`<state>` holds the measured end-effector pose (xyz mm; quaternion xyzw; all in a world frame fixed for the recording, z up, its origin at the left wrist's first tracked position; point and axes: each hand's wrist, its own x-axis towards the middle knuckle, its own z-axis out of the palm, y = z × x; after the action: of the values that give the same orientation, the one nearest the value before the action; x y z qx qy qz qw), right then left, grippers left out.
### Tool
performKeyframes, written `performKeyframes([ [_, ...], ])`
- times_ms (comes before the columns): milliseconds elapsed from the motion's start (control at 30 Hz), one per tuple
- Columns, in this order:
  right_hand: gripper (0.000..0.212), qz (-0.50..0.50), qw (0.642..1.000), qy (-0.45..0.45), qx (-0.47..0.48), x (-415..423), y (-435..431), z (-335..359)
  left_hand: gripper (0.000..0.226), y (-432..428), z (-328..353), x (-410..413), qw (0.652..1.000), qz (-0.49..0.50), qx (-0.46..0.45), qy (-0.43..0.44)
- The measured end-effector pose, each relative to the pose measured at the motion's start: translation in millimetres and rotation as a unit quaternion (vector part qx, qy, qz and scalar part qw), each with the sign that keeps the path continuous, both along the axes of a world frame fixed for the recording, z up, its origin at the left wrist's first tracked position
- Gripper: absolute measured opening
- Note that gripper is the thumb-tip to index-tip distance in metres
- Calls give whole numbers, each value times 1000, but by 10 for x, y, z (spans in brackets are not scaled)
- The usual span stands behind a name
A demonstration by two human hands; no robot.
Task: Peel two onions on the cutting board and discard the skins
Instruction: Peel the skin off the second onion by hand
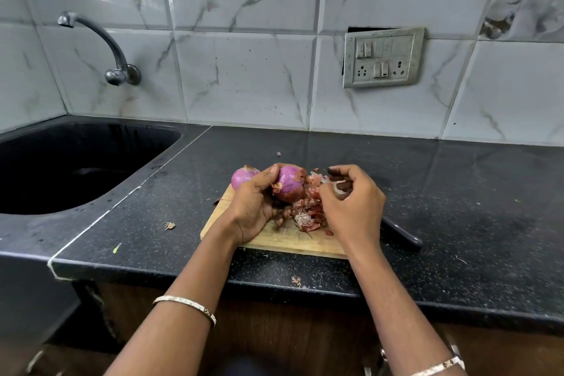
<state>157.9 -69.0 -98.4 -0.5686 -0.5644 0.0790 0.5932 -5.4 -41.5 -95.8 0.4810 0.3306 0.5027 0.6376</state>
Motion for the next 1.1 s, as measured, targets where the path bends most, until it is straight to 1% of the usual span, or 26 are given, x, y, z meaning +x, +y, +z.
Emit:
performKeyframes([
  [100,22,69,997,-8,36,-33,-58,38,40,-16,8,5,1000,2,14,10],
  [200,29,112,993,-21,42,-37,-95,53,44,-18,4,6,999,1,29,22],
  [300,22,114,993,-16,37,-48,-77,55,46,1,-14,-5,999,5,36,33],
  [400,3,102,994,-10,33,-35,-44,49,45,0,-13,-6,999,8,38,33],
  [467,7,94,995,0,15,-13,-19,36,45,-15,-1,-5,999,6,31,25],
  [533,4,77,997,7,7,3,11,21,43,-35,17,0,1000,-1,23,13],
  [767,8,12,1000,28,8,48,33,8,46,-57,36,-12,999,-17,21,16],
  [867,22,21,1000,12,16,30,3,19,46,-75,51,-8,999,-19,32,13],
  [1000,22,58,997,29,39,8,-24,41,46,-44,24,-11,999,-10,44,24],
  [1100,21,96,994,0,52,-13,-40,42,45,-53,29,1,999,-2,34,27],
])
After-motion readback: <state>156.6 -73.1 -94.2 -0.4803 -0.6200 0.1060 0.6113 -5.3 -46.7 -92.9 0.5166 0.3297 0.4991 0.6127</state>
